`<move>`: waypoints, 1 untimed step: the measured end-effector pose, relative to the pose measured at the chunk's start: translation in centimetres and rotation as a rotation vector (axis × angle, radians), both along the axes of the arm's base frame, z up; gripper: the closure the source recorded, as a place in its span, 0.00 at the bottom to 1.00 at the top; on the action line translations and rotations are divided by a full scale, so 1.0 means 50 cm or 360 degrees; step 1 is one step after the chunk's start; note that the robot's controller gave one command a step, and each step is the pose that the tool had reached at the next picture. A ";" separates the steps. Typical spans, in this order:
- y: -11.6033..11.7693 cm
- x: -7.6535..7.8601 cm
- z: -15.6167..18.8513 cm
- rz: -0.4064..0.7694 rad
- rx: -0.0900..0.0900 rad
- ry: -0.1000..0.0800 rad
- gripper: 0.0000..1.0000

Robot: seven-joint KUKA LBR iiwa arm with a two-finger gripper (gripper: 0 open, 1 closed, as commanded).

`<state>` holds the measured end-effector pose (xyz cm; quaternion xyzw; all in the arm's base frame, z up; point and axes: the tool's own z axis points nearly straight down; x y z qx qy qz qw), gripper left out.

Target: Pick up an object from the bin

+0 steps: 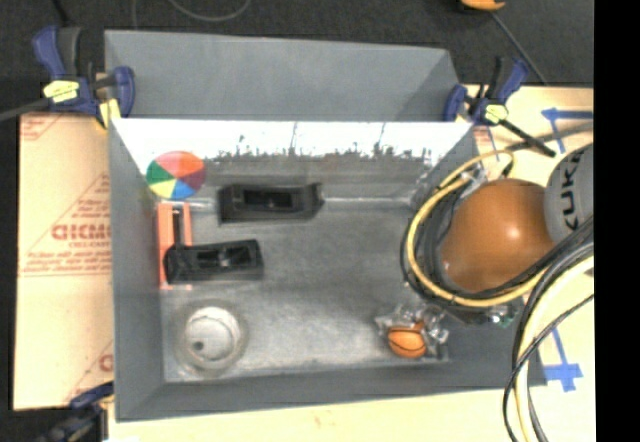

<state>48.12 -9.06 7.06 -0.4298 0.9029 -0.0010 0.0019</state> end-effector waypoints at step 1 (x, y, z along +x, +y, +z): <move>0.000 0.000 0.000 0.0000 0.0000 0.0000 1.00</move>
Offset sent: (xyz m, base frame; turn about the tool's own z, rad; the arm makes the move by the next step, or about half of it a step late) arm -0.0065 0.0093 0.1441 -0.0157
